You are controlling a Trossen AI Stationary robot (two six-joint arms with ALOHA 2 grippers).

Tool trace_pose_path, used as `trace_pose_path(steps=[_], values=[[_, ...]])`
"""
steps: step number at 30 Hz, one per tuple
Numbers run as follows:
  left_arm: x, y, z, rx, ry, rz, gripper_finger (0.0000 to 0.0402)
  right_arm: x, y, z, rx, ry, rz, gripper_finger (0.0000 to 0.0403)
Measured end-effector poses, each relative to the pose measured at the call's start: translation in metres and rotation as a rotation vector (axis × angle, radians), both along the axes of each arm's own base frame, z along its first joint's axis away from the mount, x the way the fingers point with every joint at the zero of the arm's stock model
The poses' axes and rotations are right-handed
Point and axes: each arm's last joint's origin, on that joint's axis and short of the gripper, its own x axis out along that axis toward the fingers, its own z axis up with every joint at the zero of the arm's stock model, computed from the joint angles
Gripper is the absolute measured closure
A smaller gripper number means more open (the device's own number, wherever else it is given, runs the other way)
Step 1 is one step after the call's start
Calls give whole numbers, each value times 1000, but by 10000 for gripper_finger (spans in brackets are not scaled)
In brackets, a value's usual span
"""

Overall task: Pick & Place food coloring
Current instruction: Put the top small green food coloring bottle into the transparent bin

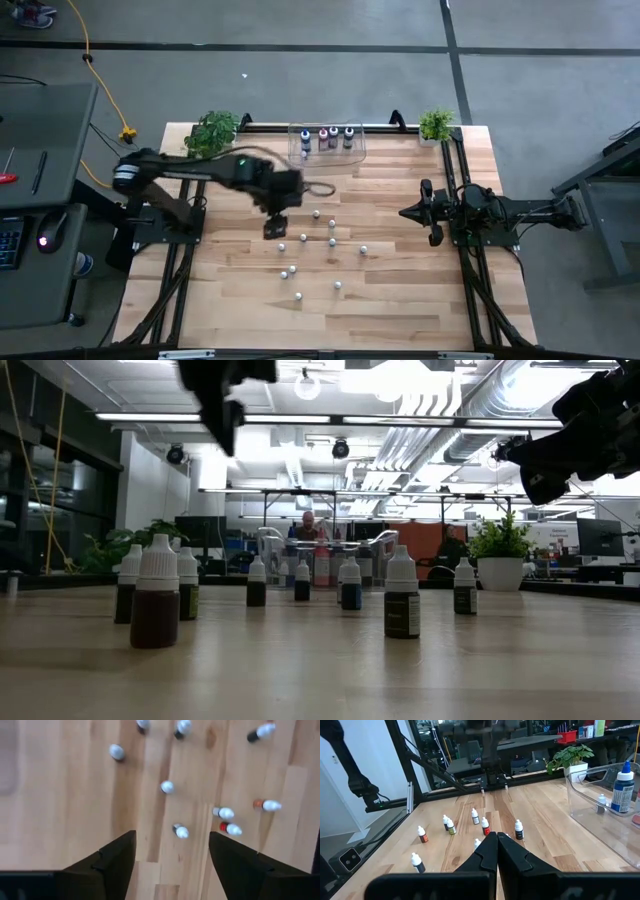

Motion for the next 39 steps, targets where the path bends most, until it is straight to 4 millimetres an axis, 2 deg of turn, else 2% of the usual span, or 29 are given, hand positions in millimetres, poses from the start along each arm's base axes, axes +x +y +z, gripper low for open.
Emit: trace_pose_path(steps=[7,12,20,25,28,39], values=[[-36,-17,-50,-17,-15,-29,156,0,0,0,0,0,0,402],[-47,-26,-80,-19,18,-68,156,0,0,0,0,0,0,402],[-50,-41,-114,-19,-85,-187,156,0,0,0,0,-2,1,402],[-52,-39,-125,62,-130,-198,156,0,0,0,0,-3,1,402],[-50,-38,-126,108,-153,-191,156,0,0,0,0,-4,1,402],[-37,-41,-137,103,-186,-252,156,0,0,1,0,-6,1,402]])
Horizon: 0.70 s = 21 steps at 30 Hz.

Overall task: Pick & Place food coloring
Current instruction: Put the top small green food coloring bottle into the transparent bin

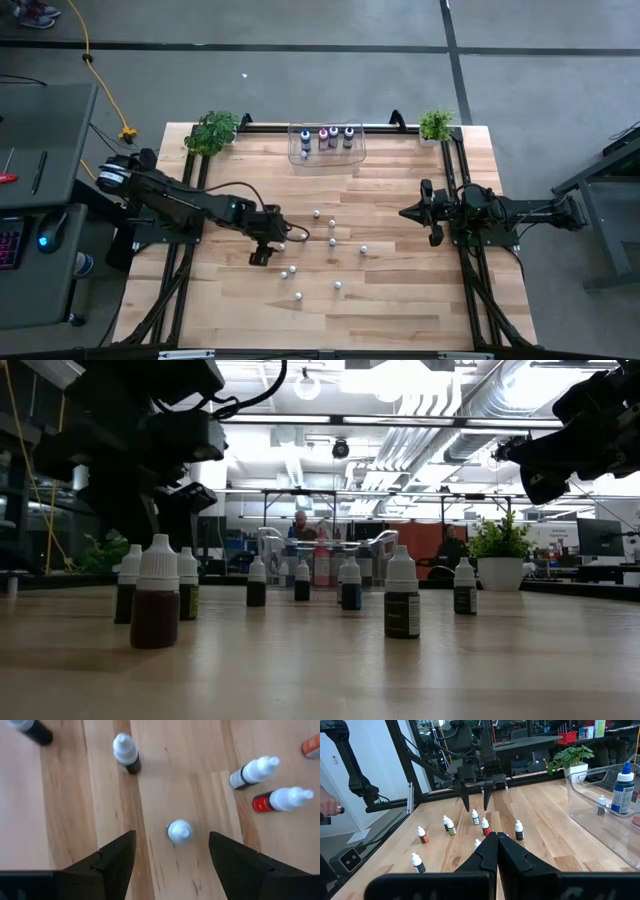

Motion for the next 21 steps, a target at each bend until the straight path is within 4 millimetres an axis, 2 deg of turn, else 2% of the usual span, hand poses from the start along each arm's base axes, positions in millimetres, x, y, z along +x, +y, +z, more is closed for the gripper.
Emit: trace_pose_path(steps=[13,21], values=[[6,-2,-9,-7,2,-29,158,0,0,0,0,4,-2,402],[6,-2,-9,-6,6,-29,210,0,0,0,0,4,-3,402]])
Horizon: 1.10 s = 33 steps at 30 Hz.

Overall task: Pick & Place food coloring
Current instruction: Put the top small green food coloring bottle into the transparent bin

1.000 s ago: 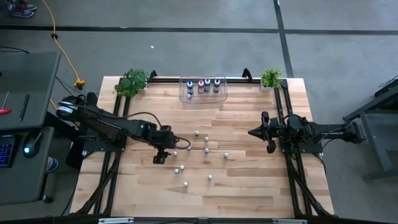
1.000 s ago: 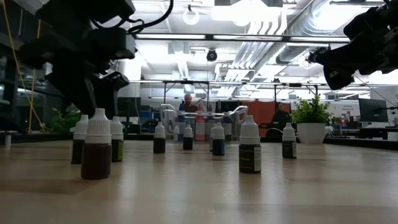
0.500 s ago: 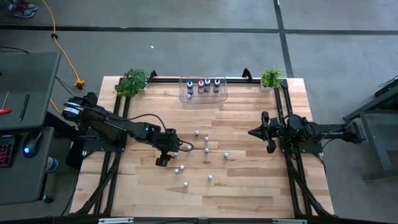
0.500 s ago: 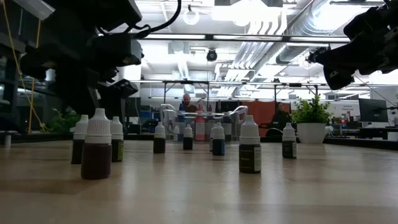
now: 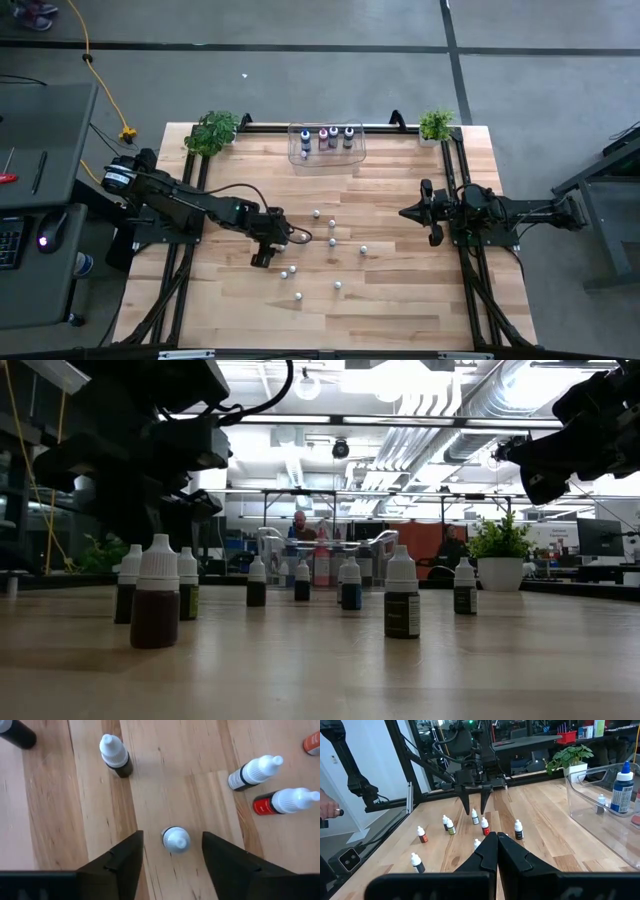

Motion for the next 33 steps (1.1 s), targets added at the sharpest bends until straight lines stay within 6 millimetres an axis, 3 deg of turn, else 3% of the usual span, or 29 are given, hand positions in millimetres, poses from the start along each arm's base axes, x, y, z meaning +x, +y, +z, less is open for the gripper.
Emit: trace_pose_path(steps=[7,33], values=[[0,0,0,-2,-1,3,238,0,0,0,0,1,0,402],[1,0,-1,-12,3,28,239,0,0,0,0,2,1,402]])
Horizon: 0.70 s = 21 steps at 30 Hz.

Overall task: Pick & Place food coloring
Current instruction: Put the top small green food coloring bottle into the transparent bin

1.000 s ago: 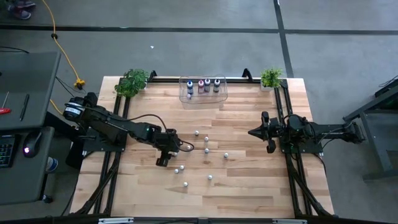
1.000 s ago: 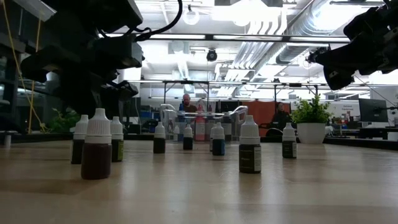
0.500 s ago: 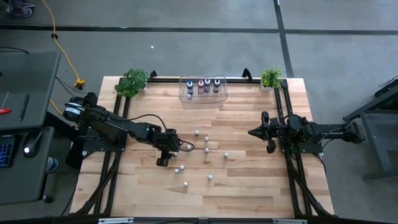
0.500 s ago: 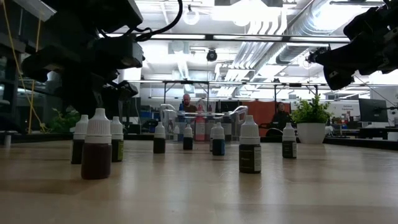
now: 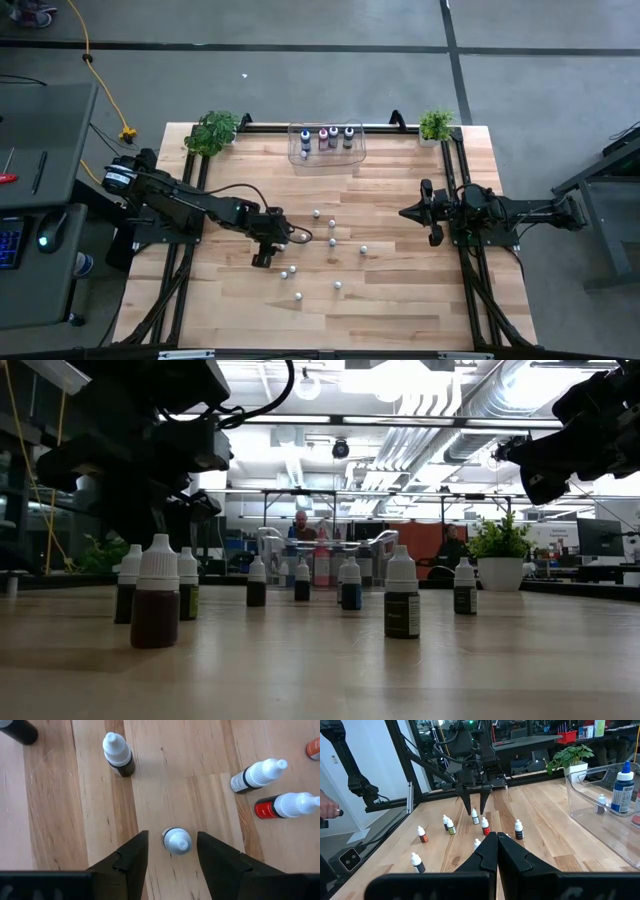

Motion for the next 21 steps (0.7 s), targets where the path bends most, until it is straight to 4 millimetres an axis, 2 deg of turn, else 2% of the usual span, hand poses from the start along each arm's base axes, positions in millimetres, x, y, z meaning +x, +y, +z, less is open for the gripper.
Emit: trace_pose_path(steps=[8,21], values=[[0,0,0,-13,1,22,246,0,0,0,0,0,0,402],[0,0,0,-21,2,19,347,0,0,0,0,0,0,402]])
